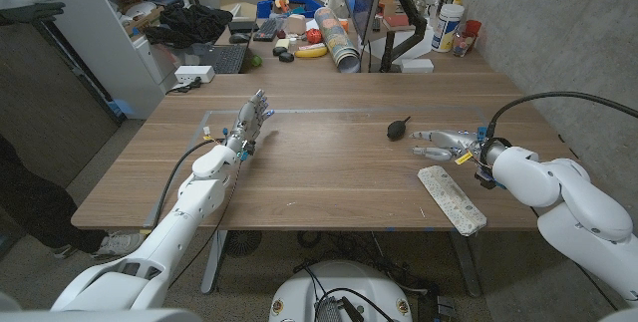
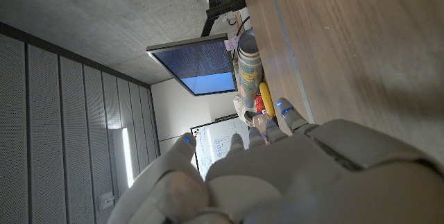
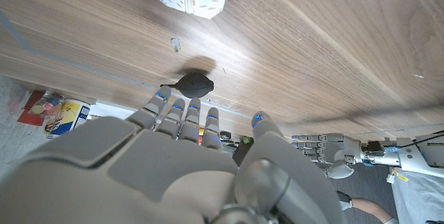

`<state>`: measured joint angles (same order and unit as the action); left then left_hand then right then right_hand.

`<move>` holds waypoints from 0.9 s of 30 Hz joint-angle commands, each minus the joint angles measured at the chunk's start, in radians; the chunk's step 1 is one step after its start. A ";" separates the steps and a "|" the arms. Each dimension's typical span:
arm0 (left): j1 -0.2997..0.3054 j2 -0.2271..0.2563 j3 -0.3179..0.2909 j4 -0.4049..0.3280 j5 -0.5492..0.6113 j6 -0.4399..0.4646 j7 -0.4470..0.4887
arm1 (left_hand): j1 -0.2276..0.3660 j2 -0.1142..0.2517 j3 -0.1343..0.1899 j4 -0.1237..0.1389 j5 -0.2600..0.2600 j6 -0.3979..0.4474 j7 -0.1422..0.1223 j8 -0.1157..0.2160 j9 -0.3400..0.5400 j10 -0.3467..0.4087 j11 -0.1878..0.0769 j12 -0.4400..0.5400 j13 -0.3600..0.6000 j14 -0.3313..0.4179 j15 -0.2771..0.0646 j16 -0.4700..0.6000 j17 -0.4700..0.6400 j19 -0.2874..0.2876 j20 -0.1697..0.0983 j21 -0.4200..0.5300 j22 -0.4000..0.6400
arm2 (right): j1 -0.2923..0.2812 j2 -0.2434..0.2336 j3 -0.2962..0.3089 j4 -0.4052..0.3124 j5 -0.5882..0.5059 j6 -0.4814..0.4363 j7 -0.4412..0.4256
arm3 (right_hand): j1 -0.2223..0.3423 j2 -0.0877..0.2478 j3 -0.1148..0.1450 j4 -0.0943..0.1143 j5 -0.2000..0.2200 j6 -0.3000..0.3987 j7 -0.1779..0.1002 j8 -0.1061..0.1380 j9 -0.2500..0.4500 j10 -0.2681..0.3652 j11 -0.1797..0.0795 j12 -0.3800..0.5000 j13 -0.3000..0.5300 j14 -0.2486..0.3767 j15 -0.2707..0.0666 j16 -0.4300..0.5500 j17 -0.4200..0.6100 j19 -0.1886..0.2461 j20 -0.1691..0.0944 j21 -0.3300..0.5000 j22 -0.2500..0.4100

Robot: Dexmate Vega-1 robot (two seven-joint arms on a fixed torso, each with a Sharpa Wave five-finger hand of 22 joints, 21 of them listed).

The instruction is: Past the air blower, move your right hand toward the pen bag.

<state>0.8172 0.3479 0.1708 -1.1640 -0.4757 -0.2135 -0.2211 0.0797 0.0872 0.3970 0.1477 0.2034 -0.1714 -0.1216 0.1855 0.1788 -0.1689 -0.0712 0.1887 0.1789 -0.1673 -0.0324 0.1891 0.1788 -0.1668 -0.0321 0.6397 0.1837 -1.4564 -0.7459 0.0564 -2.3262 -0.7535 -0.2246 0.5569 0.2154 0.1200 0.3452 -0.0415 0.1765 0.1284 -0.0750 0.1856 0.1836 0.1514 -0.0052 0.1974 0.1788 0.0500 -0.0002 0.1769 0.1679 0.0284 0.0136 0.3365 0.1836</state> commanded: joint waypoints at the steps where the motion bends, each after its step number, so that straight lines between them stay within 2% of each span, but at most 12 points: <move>1: 0.005 0.001 -0.001 -0.008 0.001 0.002 0.002 | 0.000 0.013 -0.001 -0.001 0.004 -0.040 -0.003 0.003 0.004 -0.016 0.006 0.004 0.002 -0.053 -0.007 0.002 0.002 -0.079 -0.008 -0.003 0.006 | -0.007 -0.010 -0.009 0.001 -0.008 -0.023 -0.004 | 0.013 -0.004 0.004 -0.007 0.001 -0.006 0.002 0.000 0.003 -0.006 -0.003 0.004 0.004 -0.006 -0.002 0.000 0.002 0.008 -0.004 -0.002 0.004; 27: 0.011 0.008 -0.007 -0.008 -0.004 0.004 -0.006 | 0.001 0.014 -0.004 -0.001 0.004 -0.039 -0.003 0.003 0.004 -0.016 0.008 0.004 0.002 -0.053 -0.007 0.002 0.002 -0.079 -0.008 -0.008 0.006 | 0.001 -0.027 -0.045 0.001 -0.031 -0.078 0.011 | 0.026 -0.003 0.007 -0.019 0.002 -0.007 0.002 0.002 0.003 -0.008 -0.005 0.005 0.004 -0.007 -0.003 0.000 0.001 0.010 -0.004 -0.007 0.004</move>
<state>0.8262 0.3534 0.1655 -1.1743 -0.4767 -0.2104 -0.2204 0.0837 0.0912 0.3970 0.1477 0.2032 -0.1714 -0.1216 0.1855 0.1788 -0.1689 -0.0712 0.1887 0.1789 -0.1673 -0.0325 0.1891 0.1788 -0.1668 -0.0321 0.6358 0.1887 -1.4586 -0.7666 0.0248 -2.3246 -0.7774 -0.2790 0.5587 0.2270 0.1188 0.3494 -0.0540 0.1765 0.1285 -0.0750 0.1856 0.1836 0.1442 -0.0124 0.1974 0.1788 0.0445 -0.0057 0.1769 0.1679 0.0313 0.0108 0.3327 0.1836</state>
